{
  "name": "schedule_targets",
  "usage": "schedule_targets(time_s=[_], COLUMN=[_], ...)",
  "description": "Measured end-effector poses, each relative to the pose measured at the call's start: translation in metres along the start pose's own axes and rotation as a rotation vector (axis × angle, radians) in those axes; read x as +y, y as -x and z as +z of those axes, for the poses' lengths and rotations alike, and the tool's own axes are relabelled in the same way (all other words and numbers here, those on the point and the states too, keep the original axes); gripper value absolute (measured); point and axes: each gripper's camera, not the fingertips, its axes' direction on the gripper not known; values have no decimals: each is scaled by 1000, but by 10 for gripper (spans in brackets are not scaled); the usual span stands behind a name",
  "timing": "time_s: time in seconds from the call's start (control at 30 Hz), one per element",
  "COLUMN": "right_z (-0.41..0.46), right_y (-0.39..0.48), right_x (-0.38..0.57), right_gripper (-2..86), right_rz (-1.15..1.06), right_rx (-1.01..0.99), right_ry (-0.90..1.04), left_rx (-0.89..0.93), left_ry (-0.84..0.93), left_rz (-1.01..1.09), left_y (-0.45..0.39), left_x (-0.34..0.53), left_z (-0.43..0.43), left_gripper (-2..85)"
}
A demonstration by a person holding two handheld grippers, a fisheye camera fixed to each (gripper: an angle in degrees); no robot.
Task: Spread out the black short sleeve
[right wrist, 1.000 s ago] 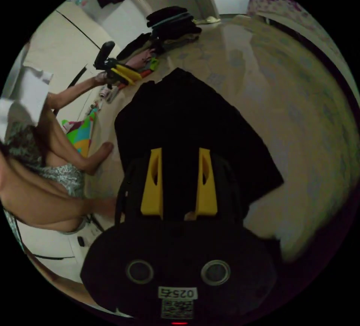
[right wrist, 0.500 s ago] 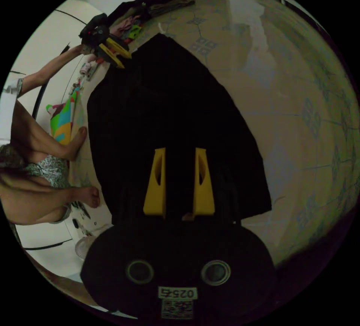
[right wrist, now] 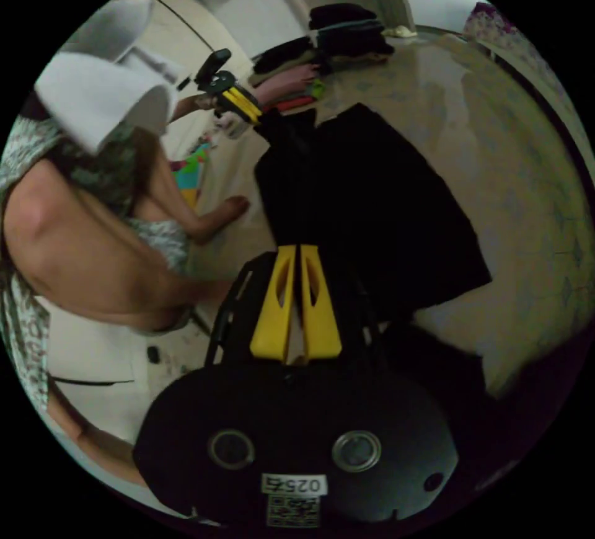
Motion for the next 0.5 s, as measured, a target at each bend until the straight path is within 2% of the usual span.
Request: schedule_targets(time_s=[0.1,0.2,0.33,0.37,0.4,0.47,0.5], right_z=[6,32,30,4,-14,-111,-139], right_y=[46,56,-11,-37,-48,-61,-56], right_x=[13,11,-49,-77,-91,-142,-152], right_gripper=[-6,-6,-7,-7,-8,-8,-9], right_rz=[19,44,62,106,131,228,241], right_rx=[-149,-141,205,321,357,525,584], right_ry=[77,131,113,63,26,-150,-197], left_rx=[215,223,-2,-97,-149,-368,-398], left_ry=[50,82,-25,-70,-83,-233,-293], left_rz=[-40,-80,-112,-117,-113,-156,-169], left_y=[-29,-33,23,45,54,74,74], left_x=[34,50,-12,-46,-65,-130,-142], left_z=[14,48,69,58,49,-17,-41], left_gripper=[-9,-9,-10,-10,-10,-10,-10])
